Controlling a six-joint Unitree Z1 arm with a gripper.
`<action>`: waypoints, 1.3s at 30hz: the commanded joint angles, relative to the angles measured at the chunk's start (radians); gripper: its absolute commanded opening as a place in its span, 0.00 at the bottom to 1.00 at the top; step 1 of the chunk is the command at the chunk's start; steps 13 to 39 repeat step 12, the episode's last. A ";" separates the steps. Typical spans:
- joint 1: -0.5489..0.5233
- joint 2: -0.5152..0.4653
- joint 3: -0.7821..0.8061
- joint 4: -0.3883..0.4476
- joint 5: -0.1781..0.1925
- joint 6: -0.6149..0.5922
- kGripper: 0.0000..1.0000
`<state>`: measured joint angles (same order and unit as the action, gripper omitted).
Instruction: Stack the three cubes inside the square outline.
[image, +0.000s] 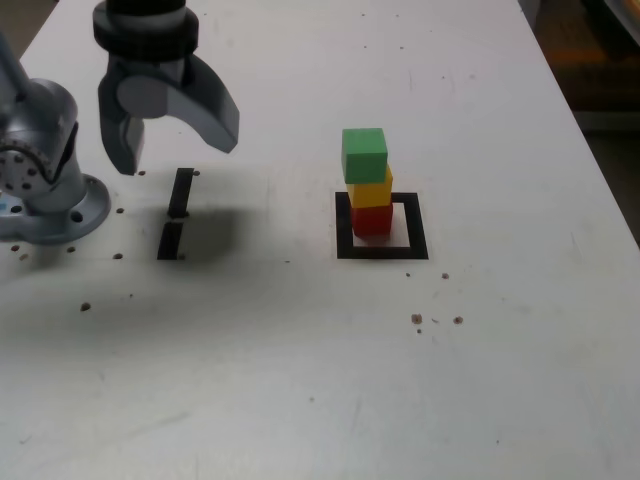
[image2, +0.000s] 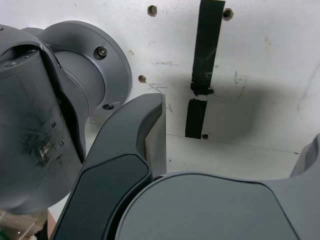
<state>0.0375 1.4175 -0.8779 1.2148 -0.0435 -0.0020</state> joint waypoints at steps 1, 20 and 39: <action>0.001 -0.005 0.021 -0.006 -0.001 0.001 1.00; 0.001 -0.041 0.087 -0.047 -0.017 0.006 1.00; 0.001 -0.041 0.087 -0.047 -0.017 0.006 1.00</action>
